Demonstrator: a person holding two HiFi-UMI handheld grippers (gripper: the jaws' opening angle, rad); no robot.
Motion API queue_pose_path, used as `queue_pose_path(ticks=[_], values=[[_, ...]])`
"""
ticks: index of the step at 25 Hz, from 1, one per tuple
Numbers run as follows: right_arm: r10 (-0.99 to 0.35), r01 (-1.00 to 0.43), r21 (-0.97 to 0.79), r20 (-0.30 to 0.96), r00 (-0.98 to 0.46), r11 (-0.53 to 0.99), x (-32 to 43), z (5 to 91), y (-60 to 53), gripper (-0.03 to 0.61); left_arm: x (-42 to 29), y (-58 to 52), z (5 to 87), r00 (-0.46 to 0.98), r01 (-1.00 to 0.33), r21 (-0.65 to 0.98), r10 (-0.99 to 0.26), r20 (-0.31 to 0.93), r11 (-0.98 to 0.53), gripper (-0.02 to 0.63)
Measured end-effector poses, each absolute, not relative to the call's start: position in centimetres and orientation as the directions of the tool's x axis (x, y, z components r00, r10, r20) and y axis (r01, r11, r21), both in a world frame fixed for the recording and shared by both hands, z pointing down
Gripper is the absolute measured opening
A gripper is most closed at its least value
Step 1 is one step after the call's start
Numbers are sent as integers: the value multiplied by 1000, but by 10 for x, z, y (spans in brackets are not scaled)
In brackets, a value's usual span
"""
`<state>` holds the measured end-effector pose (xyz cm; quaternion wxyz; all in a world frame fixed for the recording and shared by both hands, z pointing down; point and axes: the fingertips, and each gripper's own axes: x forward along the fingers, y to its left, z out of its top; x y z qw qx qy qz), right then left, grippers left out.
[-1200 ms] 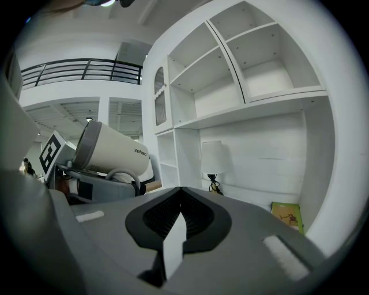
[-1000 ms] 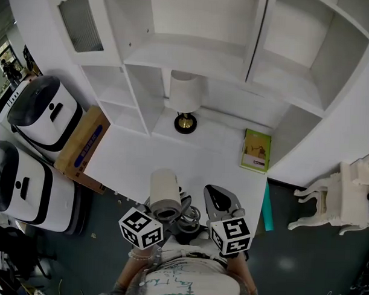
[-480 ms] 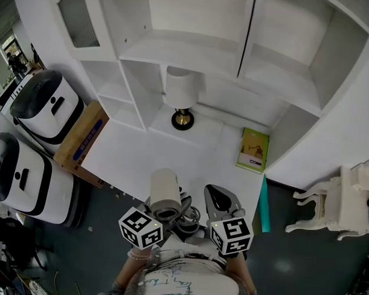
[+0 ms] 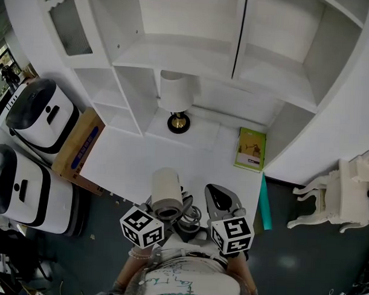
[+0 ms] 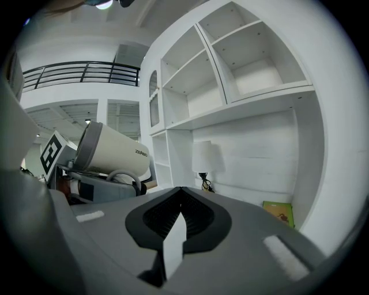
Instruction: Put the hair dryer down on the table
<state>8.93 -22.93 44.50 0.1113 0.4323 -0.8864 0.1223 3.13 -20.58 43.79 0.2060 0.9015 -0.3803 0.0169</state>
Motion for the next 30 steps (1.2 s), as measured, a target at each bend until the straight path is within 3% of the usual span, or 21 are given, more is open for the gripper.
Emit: queue_pose_path(ticks=[30], values=[[-833,-895,-118,330,-444,430,52,449,-270,28,-7,-261,439,832,-551,367,-523,183,-749,172]])
